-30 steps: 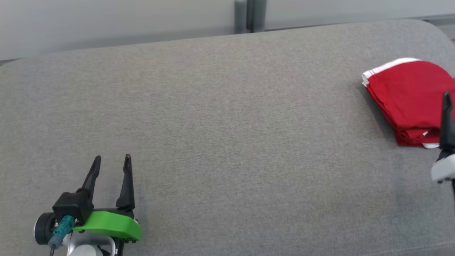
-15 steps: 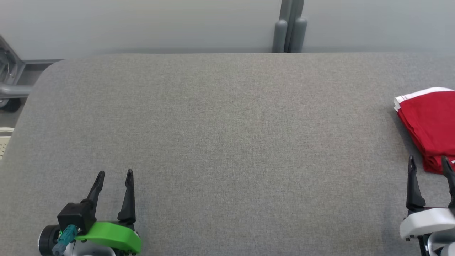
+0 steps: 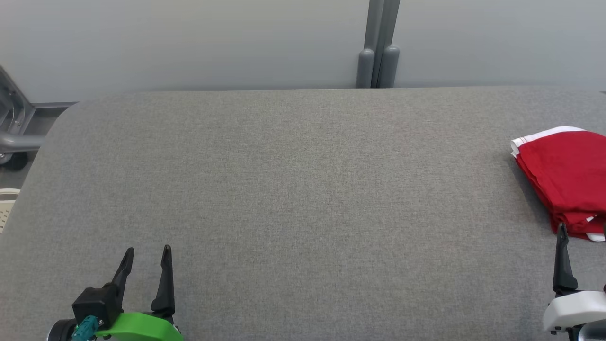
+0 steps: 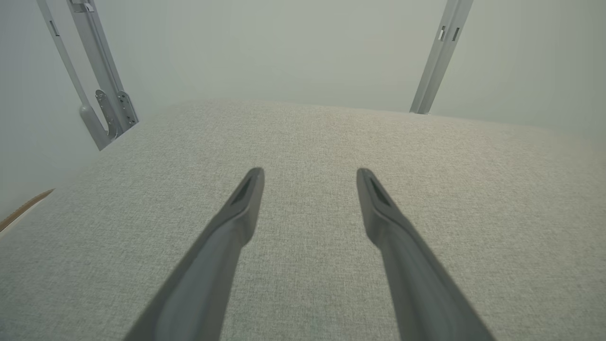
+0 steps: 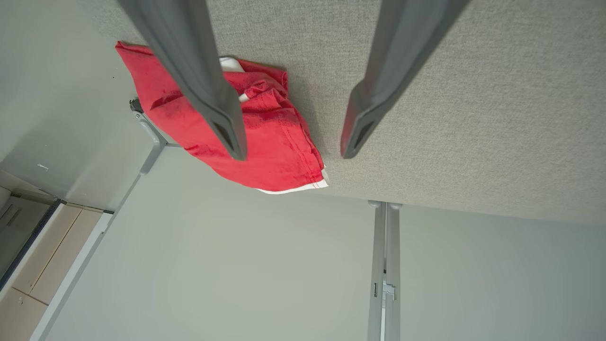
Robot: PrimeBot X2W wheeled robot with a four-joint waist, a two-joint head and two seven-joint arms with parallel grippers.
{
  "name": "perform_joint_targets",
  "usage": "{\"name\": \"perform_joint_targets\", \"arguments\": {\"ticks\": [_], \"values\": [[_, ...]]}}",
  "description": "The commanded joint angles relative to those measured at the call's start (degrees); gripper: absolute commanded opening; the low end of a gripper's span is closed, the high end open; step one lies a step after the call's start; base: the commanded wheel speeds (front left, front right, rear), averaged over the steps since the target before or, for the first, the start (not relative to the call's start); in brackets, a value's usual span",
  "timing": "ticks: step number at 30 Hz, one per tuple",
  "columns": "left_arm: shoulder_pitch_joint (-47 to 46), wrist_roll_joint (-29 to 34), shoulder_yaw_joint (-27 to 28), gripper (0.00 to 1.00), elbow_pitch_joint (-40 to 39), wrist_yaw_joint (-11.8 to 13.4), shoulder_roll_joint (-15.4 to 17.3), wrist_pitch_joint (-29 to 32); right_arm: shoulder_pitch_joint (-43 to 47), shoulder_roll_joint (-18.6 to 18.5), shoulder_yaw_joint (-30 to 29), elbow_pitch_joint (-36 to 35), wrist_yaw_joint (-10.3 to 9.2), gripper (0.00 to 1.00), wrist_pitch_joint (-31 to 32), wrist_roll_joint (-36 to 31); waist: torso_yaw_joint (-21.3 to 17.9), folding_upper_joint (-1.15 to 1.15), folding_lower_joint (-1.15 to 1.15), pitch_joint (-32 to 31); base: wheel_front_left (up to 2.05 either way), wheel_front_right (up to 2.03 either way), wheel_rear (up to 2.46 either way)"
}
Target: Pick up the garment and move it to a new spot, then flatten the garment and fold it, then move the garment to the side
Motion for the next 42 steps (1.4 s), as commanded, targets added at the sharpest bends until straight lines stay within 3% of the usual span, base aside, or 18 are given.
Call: {"name": "perform_joint_targets", "arguments": {"ticks": [1, 10, 37, 38, 42], "values": [[1.0, 0.7, 0.6, 1.0, 0.1, -0.3, -0.4, -0.3, 1.0, -0.1, 0.2, 0.1, -0.08, 1.0, -0.2, 0.2, -0.3, 0.0, 0.0, -0.4, 0.0, 0.0, 0.0], [1.9, 2.0, 2.9, 1.0, 1.0, -1.7, -1.2, -0.3, 0.6, -0.1, 1.0, -0.4, -0.08, 1.0, -0.2, 0.3, -1.5, 0.0, 0.0, -1.8, 0.0, 0.0, 0.0], [1.1, 3.5, 4.3, 1.0, 1.0, -2.0, -2.6, -0.1, 0.7, -0.1, 2.9, -0.6, -0.02, 1.0, -0.1, 0.2, -2.1, 0.0, 0.0, -1.8, 0.0, 0.0, 0.0], [1.6, 3.0, 3.9, 0.0, 2.0, -1.7, -3.0, 0.2, 0.9, 0.5, 2.9, 0.6, 0.01, 0.0, 0.0, 0.4, -2.1, 0.0, 0.0, -1.8, 0.0, 0.0, 0.0], [2.0, 2.7, 3.6, 0.0, 4.1, -1.7, -3.6, 0.4, 1.0, 1.4, 2.9, 2.9, 0.01, 0.0, 0.4, 0.6, -2.2, 0.0, 0.0, -1.8, 0.0, 0.0, 0.0]]}}
